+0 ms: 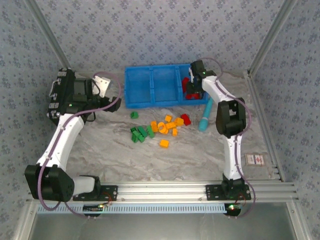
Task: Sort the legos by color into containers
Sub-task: Place the lego in the container, then move the lego to the center of the table.
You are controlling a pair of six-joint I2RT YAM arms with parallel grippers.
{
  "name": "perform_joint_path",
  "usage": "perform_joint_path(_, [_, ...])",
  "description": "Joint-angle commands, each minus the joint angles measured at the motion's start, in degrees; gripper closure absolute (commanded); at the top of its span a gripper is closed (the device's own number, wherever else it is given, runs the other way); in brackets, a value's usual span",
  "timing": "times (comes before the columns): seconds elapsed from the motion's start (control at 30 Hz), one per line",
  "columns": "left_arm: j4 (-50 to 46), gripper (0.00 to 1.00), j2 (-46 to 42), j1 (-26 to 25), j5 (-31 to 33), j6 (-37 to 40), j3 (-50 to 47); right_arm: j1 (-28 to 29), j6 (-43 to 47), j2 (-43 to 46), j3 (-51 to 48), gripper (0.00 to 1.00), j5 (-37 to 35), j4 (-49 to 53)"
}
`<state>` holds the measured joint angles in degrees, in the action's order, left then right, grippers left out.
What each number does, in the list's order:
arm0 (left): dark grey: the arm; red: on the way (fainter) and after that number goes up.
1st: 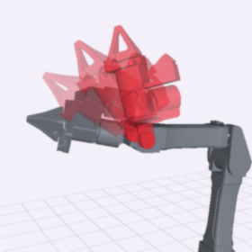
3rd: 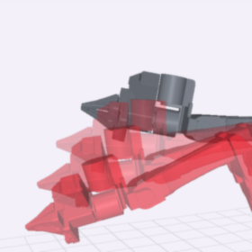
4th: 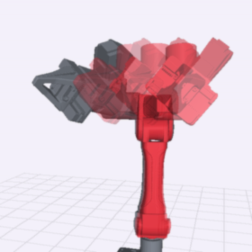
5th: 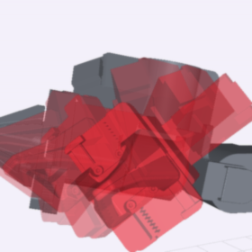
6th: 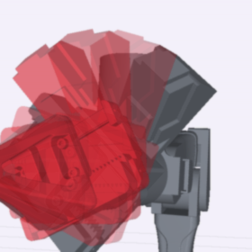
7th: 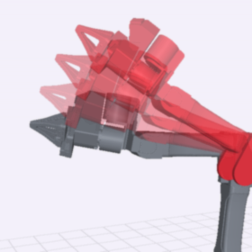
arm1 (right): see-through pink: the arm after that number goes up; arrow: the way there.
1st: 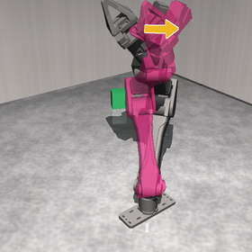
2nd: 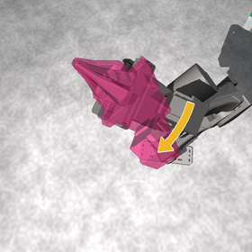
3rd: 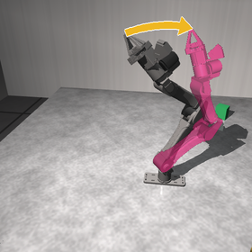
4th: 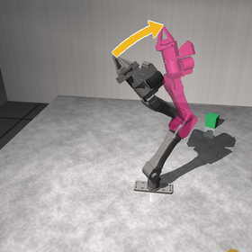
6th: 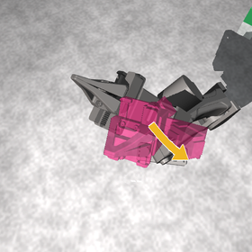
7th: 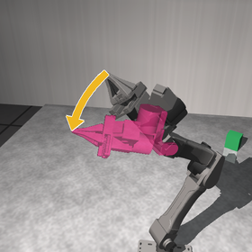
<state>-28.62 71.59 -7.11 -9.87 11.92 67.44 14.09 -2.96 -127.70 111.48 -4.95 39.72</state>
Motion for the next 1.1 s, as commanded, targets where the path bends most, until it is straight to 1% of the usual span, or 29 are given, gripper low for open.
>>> perform_joint_path(0.0, [0.1, 0.0, -3.76, 0.43, -2.0, -0.67, 1.41, 1.16, -0.11, 8.81, -5.52, 0.51, 0.0, -1.31])
perform_joint_path(0.27, [0.54, 0.0, -7.54, 0.17, -1.47, -0.76, 0.41, 5.32, 0.99, 22.74, -24.99, 0.52, 1.78, -5.02])
perform_joint_path(0.4, [0.72, 0.0, -8.52, -0.15, -1.71, -0.76, 0.24, 6.89, 1.99, 27.11, -32.14, 0.53, 1.92, -7.0])
perform_joint_path(0.5, [0.59, 0.0, -8.66, -0.15, -1.76, -0.59, 0.23, 6.83, 0.89, 29.97, -36.32, 0.53, 2.73, -8.07])
perform_joint_path(0.7, [0.58, 0.0, -8.44, -0.18, -2.11, -0.85, 0.32, 7.65, -1.17, 31.32, -40.98, 0.51, 4.19, -9.15])
perform_joint_path(0.9, [0.5, 0.0, -8.08, -0.33, -2.53, -1.11, 0.51, 7.53, -4.41, 29.69, -42.23, 0.4, 7.75, -11.66])
perform_joint_path(1.07, [0.41, 0.0, -8.56, -0.49, -2.61, -1.1, 0.51, 7.63, -7.85, 27.59, -41.36, 0.38, 7.22, -12.37])
